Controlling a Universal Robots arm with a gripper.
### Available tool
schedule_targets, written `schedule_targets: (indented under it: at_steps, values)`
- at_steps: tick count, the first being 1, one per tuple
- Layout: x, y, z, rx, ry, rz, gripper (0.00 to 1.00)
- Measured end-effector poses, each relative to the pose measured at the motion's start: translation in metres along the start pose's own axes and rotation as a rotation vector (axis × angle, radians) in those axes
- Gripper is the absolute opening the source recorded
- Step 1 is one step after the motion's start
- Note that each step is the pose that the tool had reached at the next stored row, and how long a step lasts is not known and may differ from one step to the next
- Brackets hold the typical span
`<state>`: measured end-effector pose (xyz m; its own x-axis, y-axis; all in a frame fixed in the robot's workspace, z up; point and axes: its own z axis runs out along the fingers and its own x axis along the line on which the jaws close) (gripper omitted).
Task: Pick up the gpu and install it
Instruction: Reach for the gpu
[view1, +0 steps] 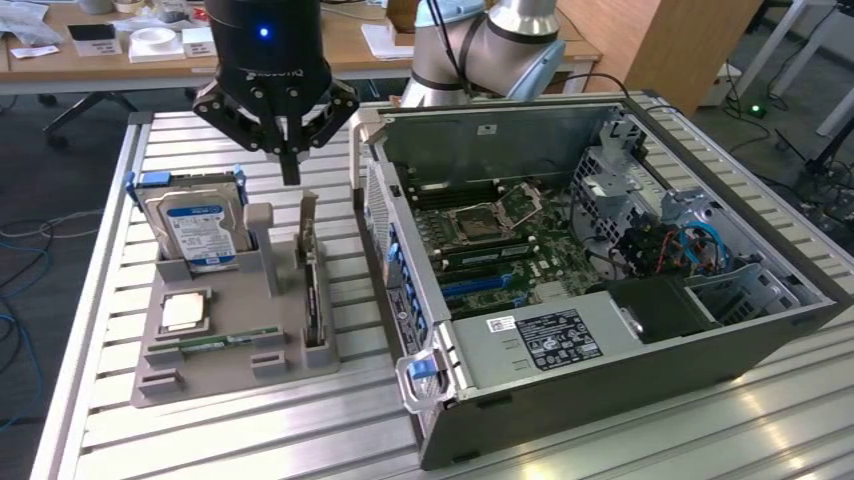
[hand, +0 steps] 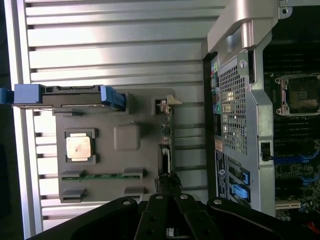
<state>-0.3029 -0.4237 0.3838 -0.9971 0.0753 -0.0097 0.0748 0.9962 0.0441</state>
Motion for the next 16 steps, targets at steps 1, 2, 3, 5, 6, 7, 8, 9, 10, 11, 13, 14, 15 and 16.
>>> schedule_targets:
  at_steps: [1, 2, 3, 5, 6, 7, 8, 9, 10, 11, 13, 14, 15, 16]
  values:
    - [0.000, -0.0013, -0.0001, 0.0001, 0.0000, 0.000, 0.11]
    - [0.000, -0.0027, -0.0001, 0.0001, 0.0000, 0.000, 0.11]
    - [0.000, -0.0042, -0.0002, 0.0000, 0.0000, 0.000, 0.11]
    - [0.000, -0.0074, -0.0003, 0.0000, 0.0000, 0.000, 0.11]
    - [0.000, -0.0091, -0.0004, 0.0000, -0.0001, 0.000, 0.11]
    - [0.000, -0.0107, -0.0004, 0.0000, 0.0000, 0.000, 0.11]
    - [0.000, -0.0123, -0.0006, 0.0000, 0.0000, 0.000, 0.11]
    - [0.000, -0.0139, -0.0006, 0.0001, 0.0000, 0.000, 0.11]
    - [0.000, -0.0156, -0.0007, 0.0000, 0.0000, 0.000, 0.11]
    - [0.000, -0.0172, -0.0008, 0.0001, 0.0000, 0.000, 0.11]
    - [0.000, -0.0203, -0.0009, 0.0000, 0.0000, 0.000, 0.11]
    - [0.000, -0.0218, -0.0010, 0.0000, 0.0000, 0.000, 0.11]
    - [0.000, -0.0232, -0.0010, 0.0000, -0.0001, 0.000, 0.11]
    - [0.000, -0.0245, -0.0011, 0.0000, 0.0000, 0.000, 0.11]
